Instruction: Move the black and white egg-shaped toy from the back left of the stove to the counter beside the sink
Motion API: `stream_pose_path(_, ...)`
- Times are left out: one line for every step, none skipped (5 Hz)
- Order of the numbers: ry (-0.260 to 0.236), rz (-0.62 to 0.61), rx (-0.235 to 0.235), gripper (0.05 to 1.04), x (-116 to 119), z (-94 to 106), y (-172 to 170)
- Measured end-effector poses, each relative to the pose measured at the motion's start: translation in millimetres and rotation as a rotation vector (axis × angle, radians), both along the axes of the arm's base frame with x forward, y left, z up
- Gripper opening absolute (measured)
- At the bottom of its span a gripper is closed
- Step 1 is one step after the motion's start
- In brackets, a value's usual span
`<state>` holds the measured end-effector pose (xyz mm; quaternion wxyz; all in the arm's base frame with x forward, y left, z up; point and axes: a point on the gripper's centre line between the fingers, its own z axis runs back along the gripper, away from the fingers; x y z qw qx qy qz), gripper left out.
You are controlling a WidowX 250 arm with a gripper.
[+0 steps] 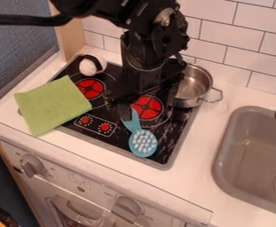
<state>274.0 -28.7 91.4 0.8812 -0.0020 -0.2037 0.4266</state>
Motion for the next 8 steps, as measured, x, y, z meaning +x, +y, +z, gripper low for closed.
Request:
stream_pose_path(0.023,-0.001,0.002,1.000,-2.4,-5.6,0.1)
stream_pose_path(0.051,0.018,0.002,1.000,-3.1,-6.7,18.5)
stream_pose_path(0.072,-0.016,0.016,1.000,0.9,-7.2,43.3)
stream_pose_path(0.122,-0.013,0.022,1.000,10.3,-5.9,77.9)
stream_pose_path(0.172,-0.138,0.048,1.000,32.0,-10.6,99.1)
stream_pose_path(0.190,-0.303,0.106,1.000,60.6,-10.3,122.5)
stream_pose_path(0.208,-0.448,0.104,1.000,81.5,-16.5,136.8)
stream_pose_path(0.186,-0.512,0.130,1.000,102.6,-15.5,149.1)
